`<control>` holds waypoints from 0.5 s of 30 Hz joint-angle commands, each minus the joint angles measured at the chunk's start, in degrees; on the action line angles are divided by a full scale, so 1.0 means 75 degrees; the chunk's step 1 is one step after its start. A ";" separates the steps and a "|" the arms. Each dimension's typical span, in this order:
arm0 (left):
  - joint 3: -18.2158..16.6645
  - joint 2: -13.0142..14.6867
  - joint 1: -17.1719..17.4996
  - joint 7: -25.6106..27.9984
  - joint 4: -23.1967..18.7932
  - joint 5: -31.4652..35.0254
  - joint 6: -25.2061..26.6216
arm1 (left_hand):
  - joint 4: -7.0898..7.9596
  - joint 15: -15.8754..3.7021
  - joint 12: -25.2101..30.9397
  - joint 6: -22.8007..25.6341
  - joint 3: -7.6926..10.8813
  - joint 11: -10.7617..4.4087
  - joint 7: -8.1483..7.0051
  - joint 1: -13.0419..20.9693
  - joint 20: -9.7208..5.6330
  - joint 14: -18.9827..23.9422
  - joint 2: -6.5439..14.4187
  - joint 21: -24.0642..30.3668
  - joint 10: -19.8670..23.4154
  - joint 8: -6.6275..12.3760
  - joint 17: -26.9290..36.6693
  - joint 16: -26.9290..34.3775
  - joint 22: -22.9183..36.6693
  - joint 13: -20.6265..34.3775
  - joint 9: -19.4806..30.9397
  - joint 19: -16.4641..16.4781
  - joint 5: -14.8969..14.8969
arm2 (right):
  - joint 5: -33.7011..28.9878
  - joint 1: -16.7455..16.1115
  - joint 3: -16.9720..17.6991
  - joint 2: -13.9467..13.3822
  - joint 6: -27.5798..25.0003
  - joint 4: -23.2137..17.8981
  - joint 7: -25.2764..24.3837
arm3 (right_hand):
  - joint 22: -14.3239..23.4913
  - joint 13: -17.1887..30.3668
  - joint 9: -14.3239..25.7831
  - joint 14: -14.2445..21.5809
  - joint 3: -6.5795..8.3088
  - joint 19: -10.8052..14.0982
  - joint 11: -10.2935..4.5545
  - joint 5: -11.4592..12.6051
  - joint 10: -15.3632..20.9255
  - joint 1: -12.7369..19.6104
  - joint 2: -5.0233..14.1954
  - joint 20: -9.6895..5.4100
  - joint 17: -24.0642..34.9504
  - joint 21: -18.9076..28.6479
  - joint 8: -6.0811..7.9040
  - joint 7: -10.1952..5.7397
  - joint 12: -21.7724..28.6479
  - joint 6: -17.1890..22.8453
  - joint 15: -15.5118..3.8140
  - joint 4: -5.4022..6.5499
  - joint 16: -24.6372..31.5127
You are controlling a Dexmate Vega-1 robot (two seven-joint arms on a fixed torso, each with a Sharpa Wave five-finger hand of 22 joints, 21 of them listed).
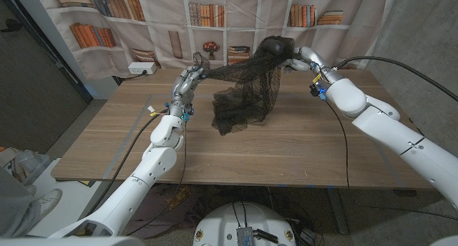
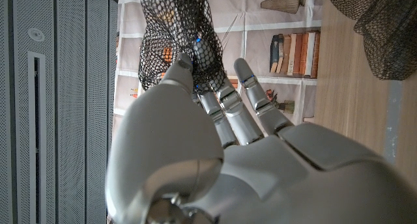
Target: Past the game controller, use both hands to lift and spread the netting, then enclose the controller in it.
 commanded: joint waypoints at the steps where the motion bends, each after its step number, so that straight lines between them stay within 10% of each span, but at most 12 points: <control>1: -0.0040 -0.0033 0.0150 -0.0137 -0.0077 -0.0231 -0.0004 | 0.0007 -0.0102 -0.0017 0.0013 0.0054 -0.0016 0.0013 -0.0001 -0.0030 0.0082 0.0000 0.0052 0.0022 0.0052 0.0049 -0.0030 0.0023 0.0035 -0.0020 0.0001 0.0035 | 0.0210 -0.0344 0.0250 -0.0073 0.0368 -0.0178 0.0139 | 0.0016 0.0041 0.0055 -0.0006 0.1805 -0.0045 -0.0281 0.0052 0.0297 0.0386 0.0640 -0.1268 0.0047 0.0069 0.0092 -0.0110 0.0029 0.0085 -0.0430 0.1841 -0.0035; 15: -0.0069 -0.0009 -0.0105 0.0036 0.0217 0.0017 -0.0001 | -0.0002 -0.0102 -0.0021 -0.0014 0.0064 -0.0006 0.0016 0.0004 -0.0034 0.0077 -0.0007 0.0054 0.0039 0.0060 0.0079 -0.0053 0.0024 0.0032 -0.0058 0.0001 0.0034 | 0.0287 -0.0835 0.0564 -0.0284 0.0965 -0.0399 0.0249 | -0.0012 0.0089 0.0186 -0.0011 0.1799 -0.0073 -0.0330 0.0055 0.0273 0.0389 0.0637 -0.1259 0.0096 0.0110 0.0139 -0.0103 0.0030 0.0089 -0.0435 0.1862 -0.0025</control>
